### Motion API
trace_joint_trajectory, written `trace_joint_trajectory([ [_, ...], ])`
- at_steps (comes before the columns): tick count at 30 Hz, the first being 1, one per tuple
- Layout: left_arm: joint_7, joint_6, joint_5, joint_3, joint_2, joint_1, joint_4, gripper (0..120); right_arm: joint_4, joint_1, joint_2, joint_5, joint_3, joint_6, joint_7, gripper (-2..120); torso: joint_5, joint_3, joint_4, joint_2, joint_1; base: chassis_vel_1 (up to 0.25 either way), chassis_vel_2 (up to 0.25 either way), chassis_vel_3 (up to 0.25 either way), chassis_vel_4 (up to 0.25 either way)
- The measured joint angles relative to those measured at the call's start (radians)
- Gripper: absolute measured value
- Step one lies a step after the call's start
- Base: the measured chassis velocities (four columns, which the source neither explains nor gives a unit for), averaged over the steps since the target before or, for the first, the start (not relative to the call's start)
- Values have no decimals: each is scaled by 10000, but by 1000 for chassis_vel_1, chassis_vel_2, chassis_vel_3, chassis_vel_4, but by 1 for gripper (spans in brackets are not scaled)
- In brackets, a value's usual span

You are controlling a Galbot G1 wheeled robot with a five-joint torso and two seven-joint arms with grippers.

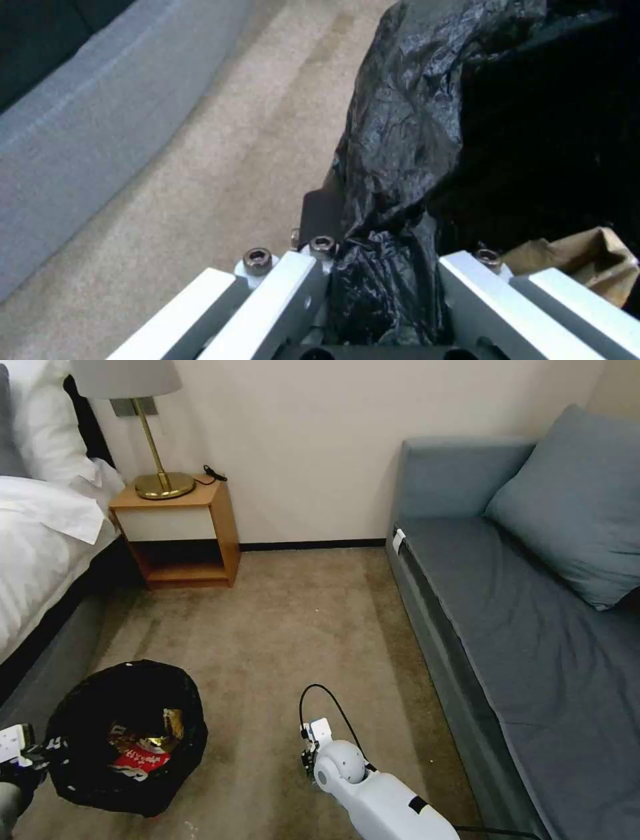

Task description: Pick up the trash bin, then pick up the garbage on the floor and place it into the trash bin.

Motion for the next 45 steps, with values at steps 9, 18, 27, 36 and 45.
trace_joint_trajectory([
  [9,-1,0,-1,35,-10,21,-53,3,2422,-93,-1047,-10,366,1023,-441,20,1,0,-1,0,0,0,0,0,0],
  [18,-24,0,9,66,-25,62,-174,3,4642,201,-1807,-665,-256,2941,-2094,20,0,0,-1,1,0,0,0,0,0],
  [27,-38,0,89,26,-102,189,-291,3,4962,1826,-1005,-632,-2339,5152,-3106,20,-2,-1,2,0,0,0,0,0,0],
  [36,-40,0,105,-54,-151,244,-272,3,2812,2996,1092,-1013,-4033,5654,-2969,20,-5,0,1,0,0,0,0,0,0],
  [45,-35,0,108,-105,-107,213,-186,3,2062,3089,1709,-1180,-4340,5643,-2835,33,-5,0,0,0,0,0,0,0,0],
])
